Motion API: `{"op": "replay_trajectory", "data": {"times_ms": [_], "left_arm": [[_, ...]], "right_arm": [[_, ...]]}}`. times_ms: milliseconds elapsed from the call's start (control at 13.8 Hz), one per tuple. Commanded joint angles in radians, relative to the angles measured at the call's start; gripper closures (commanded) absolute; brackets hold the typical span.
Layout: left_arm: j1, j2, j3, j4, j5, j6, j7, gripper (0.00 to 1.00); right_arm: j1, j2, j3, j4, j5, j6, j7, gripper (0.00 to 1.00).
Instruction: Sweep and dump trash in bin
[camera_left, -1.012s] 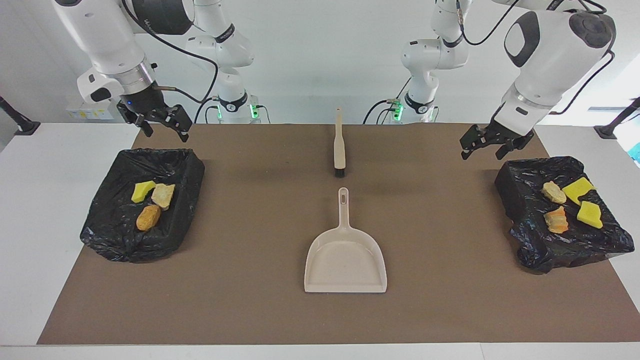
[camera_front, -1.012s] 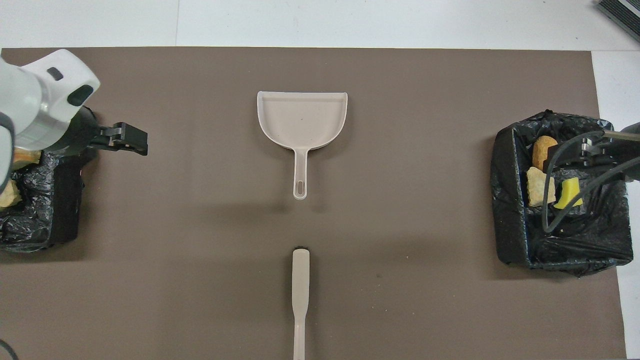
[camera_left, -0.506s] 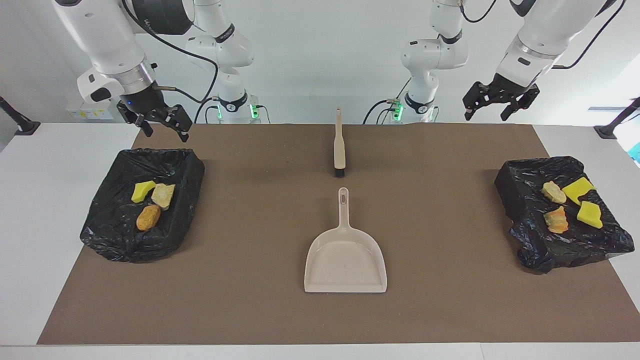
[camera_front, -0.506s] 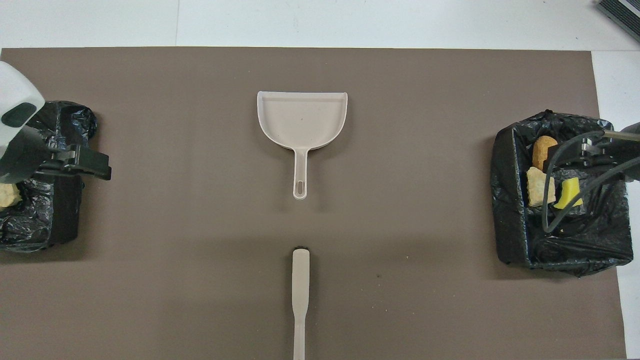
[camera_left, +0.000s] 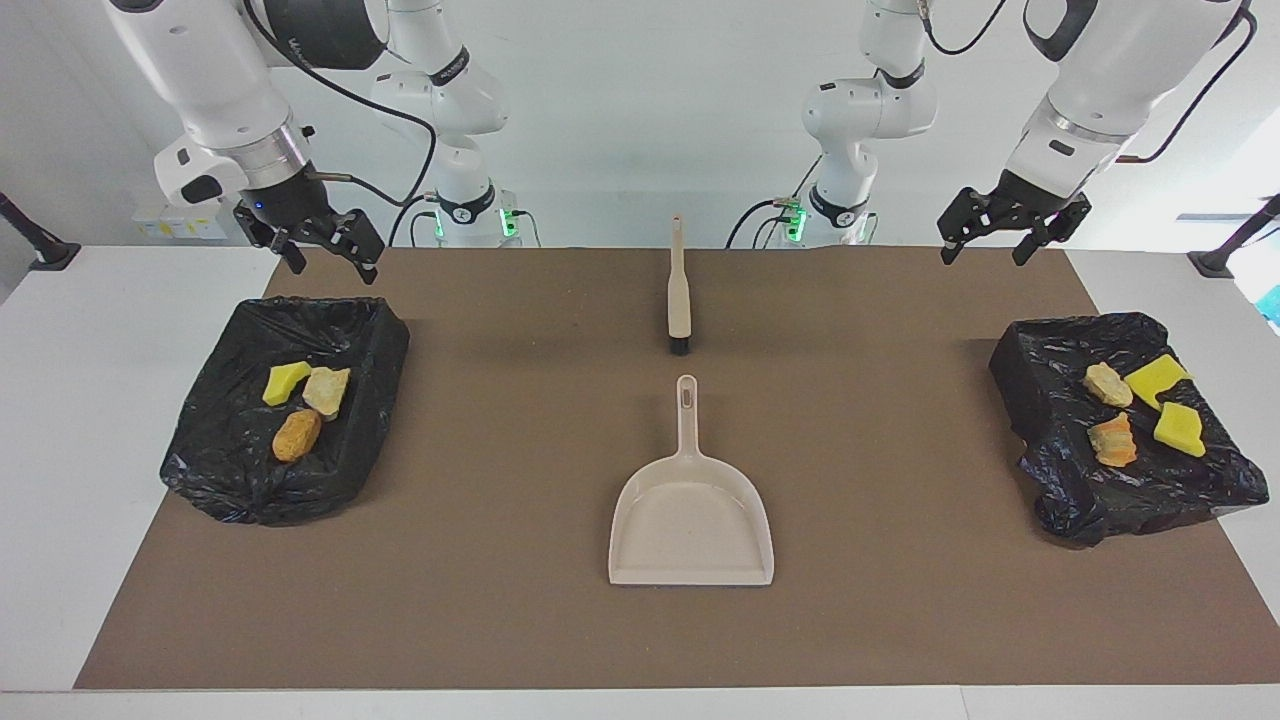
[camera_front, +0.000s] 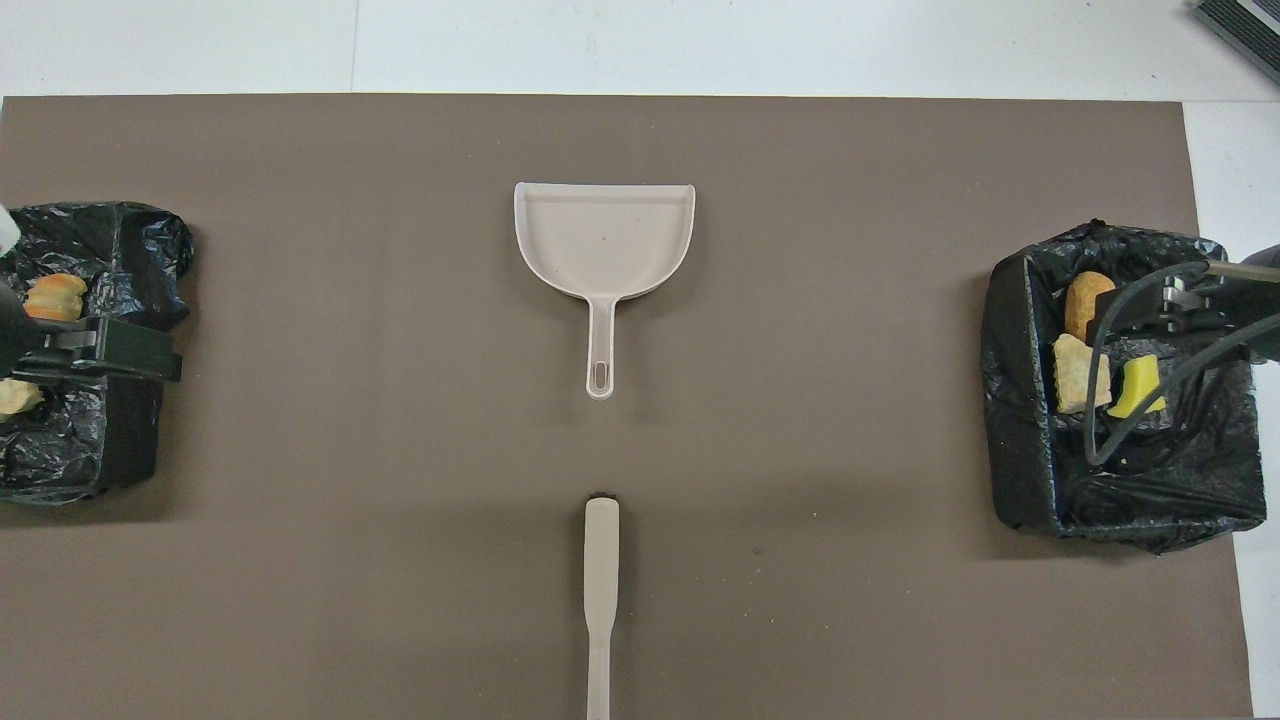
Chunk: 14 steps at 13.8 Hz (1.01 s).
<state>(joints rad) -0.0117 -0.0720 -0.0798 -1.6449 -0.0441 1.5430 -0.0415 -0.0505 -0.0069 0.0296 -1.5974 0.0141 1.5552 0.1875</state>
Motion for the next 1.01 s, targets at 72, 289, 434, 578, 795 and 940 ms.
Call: {"op": "replay_trajectory", "data": {"times_ms": [72,289,434,578,795,940], "left_arm": [[0.006,-0.003,-0.011,-0.009,0.042,0.031,0.012,0.0],[0.006,0.014,-0.012,0.01,0.052,0.031,0.014,0.0],[0.009,0.023,-0.012,0.02,0.055,0.026,0.015,0.0],[0.01,0.038,-0.011,0.033,0.053,0.011,0.015,0.0],[0.006,0.049,-0.011,0.051,0.058,0.018,0.014,0.0],[0.006,0.047,-0.012,0.051,0.058,0.022,0.012,0.0]], "right_arm": [[-0.003,-0.007,0.001,0.002,0.017,-0.014,0.018,0.0],[-0.003,-0.007,0.001,0.002,0.017,-0.014,0.018,0.0],[-0.003,-0.007,0.001,0.002,0.017,-0.014,0.018,0.0],[-0.003,-0.007,0.001,0.002,0.017,-0.014,0.018,0.0],[-0.003,-0.007,0.001,0.002,0.017,-0.012,0.018,0.0],[-0.003,-0.007,0.001,0.002,0.017,-0.014,0.018,0.0]]}}
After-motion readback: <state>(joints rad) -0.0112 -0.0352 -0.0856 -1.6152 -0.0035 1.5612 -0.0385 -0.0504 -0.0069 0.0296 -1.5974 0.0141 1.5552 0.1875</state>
